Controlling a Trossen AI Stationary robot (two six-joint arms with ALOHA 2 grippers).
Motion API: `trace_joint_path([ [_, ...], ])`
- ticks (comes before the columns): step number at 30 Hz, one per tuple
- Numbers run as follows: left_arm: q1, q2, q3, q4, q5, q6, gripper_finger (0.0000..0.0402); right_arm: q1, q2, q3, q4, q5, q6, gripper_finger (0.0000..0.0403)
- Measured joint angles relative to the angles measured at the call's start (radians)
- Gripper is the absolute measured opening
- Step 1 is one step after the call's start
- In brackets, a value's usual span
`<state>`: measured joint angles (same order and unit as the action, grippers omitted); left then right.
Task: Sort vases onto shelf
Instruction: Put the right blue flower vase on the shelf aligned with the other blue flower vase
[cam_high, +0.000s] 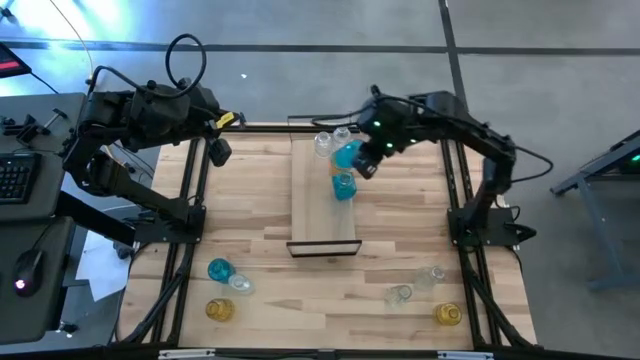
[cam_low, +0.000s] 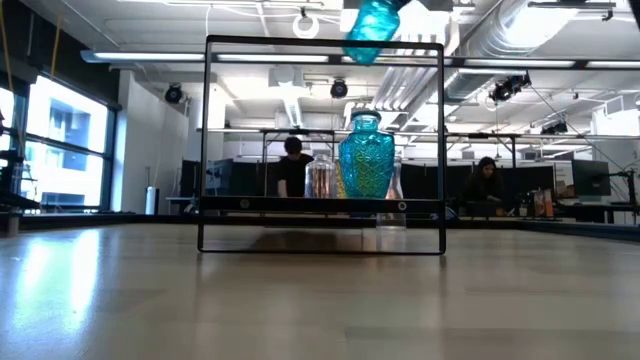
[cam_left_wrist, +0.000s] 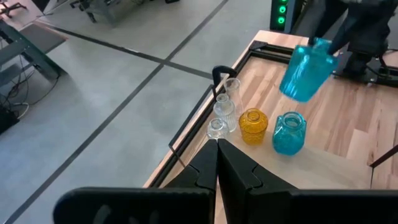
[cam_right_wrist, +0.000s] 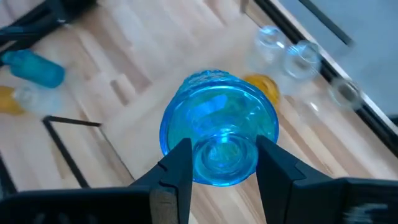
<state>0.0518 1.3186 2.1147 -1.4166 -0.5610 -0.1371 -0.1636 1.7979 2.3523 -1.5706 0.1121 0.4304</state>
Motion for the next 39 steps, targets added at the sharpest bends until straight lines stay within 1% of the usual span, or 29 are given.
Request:
trace_joint_path([
  [2, 0.0, 0.0, 0.0, 0.0, 0.0, 0.0, 0.0001, -0.004, 0.022, -0.014, 0.038, -0.038, -0.032, 0.0106],
  [4, 0.0, 0.0, 0.0, 0.0, 0.0, 0.0, 0.0001, -0.011, 0.039, -0.038, 0.035, -0.082, -0.053, 0.0106],
  [6, 0.0, 0.0, 0.0, 0.0, 0.0, -0.002, 0.0001, -0.014, 0.064, -0.043, 0.006, -0.099, -0.074, 0.0106],
  [9, 0.0, 0.0, 0.0, 0.0, 0.0, -0.009, 0.0001, -0.014, 0.098, -0.03, 0.009, -0.104, -0.112, 0.0106],
  [11, 0.0, 0.0, 0.0, 0.0, 0.0, -0.009, 0.0001, -0.012, 0.115, 0.003, 0.032, -0.113, -0.127, 0.0106],
  [13, 0.0, 0.0, 0.0, 0.0, 0.0, -0.014, 0.0001, -0.012, 0.109, -0.008, 0.087, -0.147, -0.133, 0.0106],
  [17, 0.0, 0.0, 0.0, 0.0, 0.0, -0.018, 0.0001, -0.012, 0.106, -0.001, 0.144, -0.215, -0.132, 0.0106],
  [21, 0.0, 0.0, 0.0, 0.0, 0.0, -0.018, 0.0001, -0.007, 0.104, 0.002, 0.181, -0.236, -0.12, 0.0106],
  [26, 0.0, 0.0, 0.0, 0.0, 0.0, -0.018, 0.0001, 0.029, 0.115, -0.018, 0.203, -0.245, -0.114, 0.0106],
  [31, 0.0, 0.0, 0.0, 0.0, 0.0, -0.018, 0.0001, 0.077, 0.178, -0.02, 0.205, -0.288, -0.117, 0.0106],
  [39, 0.0, 0.0, 0.0, 0.0, 0.0, -0.019, 0.0001, 0.113, 0.273, -0.02, 0.208, -0.298, -0.143, 0.0106],
])
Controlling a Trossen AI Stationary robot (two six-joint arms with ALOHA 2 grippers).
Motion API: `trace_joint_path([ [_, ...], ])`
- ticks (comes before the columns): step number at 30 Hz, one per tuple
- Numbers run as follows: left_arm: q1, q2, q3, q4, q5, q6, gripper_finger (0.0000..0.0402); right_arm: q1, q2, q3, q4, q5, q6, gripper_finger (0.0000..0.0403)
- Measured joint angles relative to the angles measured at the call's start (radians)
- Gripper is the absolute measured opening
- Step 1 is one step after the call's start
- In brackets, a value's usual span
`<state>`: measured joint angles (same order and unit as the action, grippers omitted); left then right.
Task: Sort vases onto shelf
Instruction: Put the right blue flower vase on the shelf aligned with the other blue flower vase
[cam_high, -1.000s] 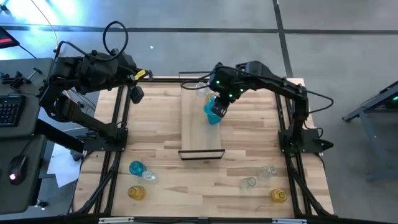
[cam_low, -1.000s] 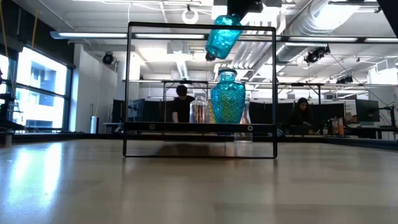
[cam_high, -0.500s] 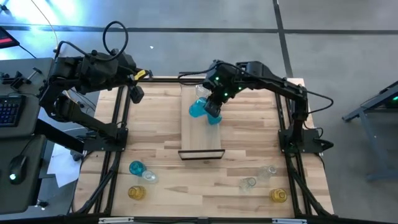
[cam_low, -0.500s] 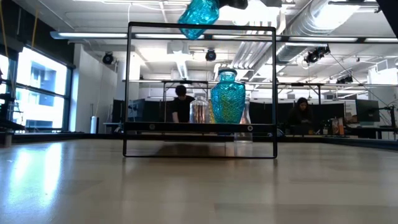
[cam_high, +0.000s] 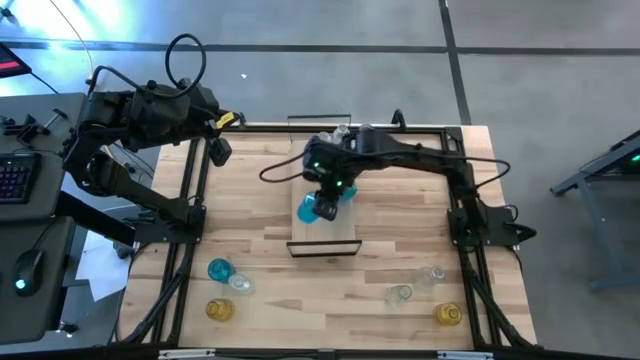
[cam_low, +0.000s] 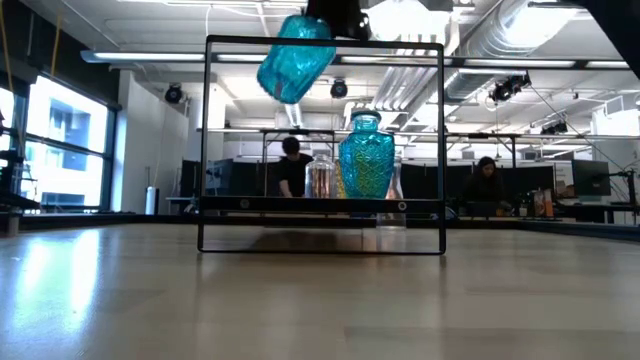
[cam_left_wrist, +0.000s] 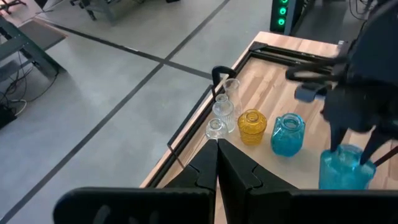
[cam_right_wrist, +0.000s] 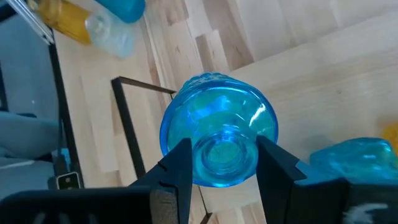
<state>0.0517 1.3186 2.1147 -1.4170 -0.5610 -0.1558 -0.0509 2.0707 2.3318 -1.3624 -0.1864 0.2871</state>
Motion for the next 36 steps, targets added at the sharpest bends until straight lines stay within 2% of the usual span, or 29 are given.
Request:
trace_joint_path([
  [16, 0.0, 0.0, 0.0, 0.0, 0.0, 0.0, 0.0001, 0.001, 0.116, 0.0, -0.017, 0.105, -0.019, 0.0106],
  [22, 0.0, 0.0, 0.0, 0.0, 0.0, 0.0, 0.0001, 0.001, 0.13, 0.0, -0.055, 0.109, -0.023, 0.0106],
  [26, 0.0, 0.0, 0.0, 0.0, 0.0, 0.001, 0.0001, 0.003, 0.13, 0.0, -0.101, 0.149, -0.026, 0.0106],
  [36, 0.0, 0.0, 0.0, 0.0, 0.0, 0.0, 0.0001, 0.014, 0.13, 0.0, -0.127, 0.094, -0.061, 0.0106],
])
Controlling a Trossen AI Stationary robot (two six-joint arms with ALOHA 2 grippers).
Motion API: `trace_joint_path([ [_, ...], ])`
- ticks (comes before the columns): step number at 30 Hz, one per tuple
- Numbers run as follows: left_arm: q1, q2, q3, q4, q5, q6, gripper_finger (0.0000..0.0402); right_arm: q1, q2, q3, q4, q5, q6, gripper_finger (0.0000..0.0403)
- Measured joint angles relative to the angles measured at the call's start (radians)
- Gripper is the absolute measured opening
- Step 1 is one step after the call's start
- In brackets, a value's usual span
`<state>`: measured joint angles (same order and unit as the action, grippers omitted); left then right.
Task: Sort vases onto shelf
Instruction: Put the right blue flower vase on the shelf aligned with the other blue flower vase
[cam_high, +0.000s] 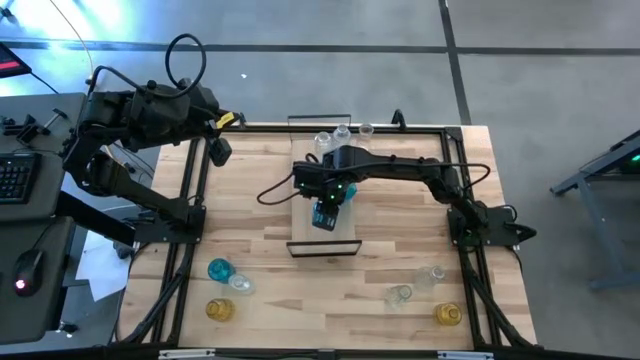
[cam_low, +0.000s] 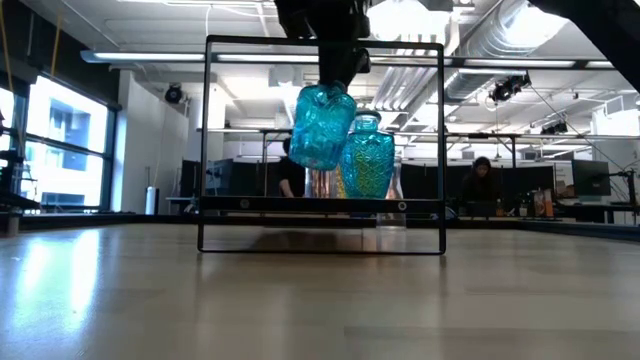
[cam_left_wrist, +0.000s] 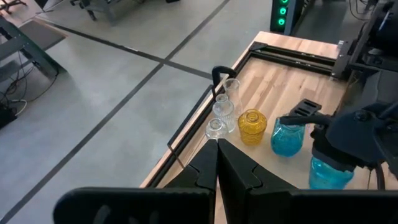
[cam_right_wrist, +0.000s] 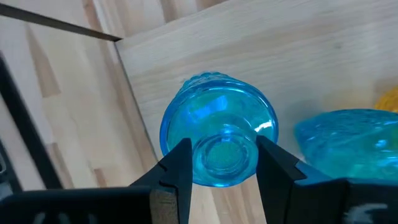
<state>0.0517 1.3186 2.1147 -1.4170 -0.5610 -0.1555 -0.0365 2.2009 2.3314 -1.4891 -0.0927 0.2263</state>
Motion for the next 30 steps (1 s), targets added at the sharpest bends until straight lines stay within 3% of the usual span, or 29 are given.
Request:
trace_joint_path([
  [30, 0.0, 0.0, 0.0, 0.0, 0.009, -0.016, 0.0001, -0.01, 0.032, -0.089, 0.042, -0.073, -0.079, 0.0106],
])
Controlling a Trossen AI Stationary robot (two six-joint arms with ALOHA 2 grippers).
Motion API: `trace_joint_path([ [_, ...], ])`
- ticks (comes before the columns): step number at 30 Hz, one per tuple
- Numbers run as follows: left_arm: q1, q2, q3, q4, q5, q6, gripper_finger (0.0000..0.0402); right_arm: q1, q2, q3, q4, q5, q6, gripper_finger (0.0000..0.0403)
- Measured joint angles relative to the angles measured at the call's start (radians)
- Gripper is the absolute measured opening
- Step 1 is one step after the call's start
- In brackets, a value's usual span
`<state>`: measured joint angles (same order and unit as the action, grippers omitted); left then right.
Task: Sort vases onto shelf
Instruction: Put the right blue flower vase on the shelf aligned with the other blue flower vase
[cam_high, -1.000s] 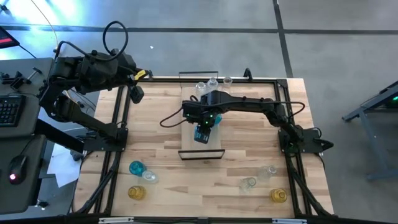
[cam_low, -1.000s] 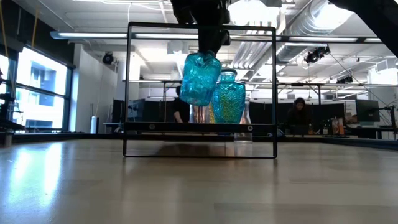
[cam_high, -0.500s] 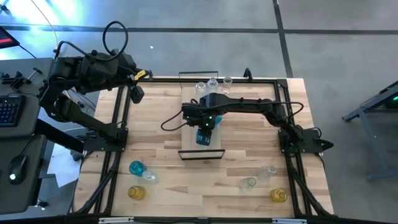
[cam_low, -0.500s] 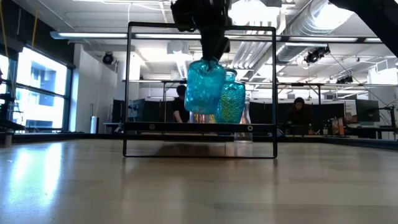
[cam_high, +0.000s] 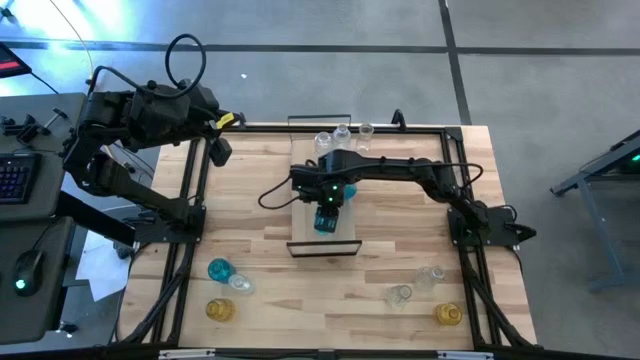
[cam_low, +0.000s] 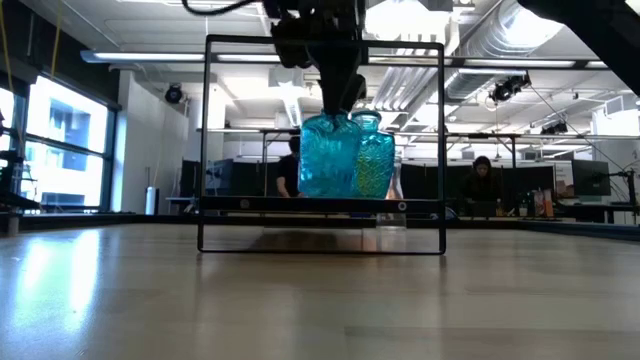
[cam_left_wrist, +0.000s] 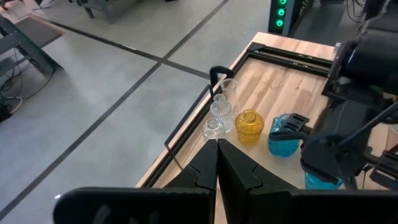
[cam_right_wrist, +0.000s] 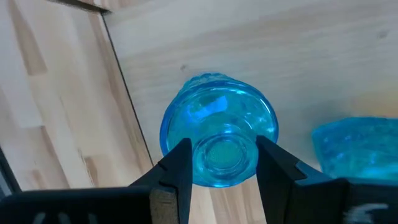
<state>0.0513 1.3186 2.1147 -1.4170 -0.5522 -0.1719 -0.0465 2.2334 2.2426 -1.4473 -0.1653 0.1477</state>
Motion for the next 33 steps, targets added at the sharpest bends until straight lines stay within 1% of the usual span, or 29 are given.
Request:
trace_joint_path([
  [10, 0.0, 0.0, 0.0, 0.0, 0.0, 0.0, 0.0001, 0.003, 0.009, 0.005, 0.009, -0.004, 0.001, 0.0107],
  [15, 0.0, 0.0, 0.0, 0.0, 0.0, 0.0, 0.0001, 0.004, 0.011, 0.005, 0.009, 0.003, 0.008, 0.0146],
  [17, 0.0, 0.0, 0.0, 0.0, 0.0, 0.0, 0.0001, 0.005, 0.011, 0.005, 0.009, 0.006, 0.008, 0.0152],
  [23, 0.0, 0.0, 0.0, 0.0, 0.0, 0.0, 0.0001, 0.004, 0.012, 0.012, 0.003, 0.007, 0.008, 0.0147],
  [33, 0.0, 0.0, 0.0, 0.0, 0.0, 0.0, 0.0001, 0.003, 0.017, 0.102, 0.007, 0.013, -0.017, 0.0148],
])
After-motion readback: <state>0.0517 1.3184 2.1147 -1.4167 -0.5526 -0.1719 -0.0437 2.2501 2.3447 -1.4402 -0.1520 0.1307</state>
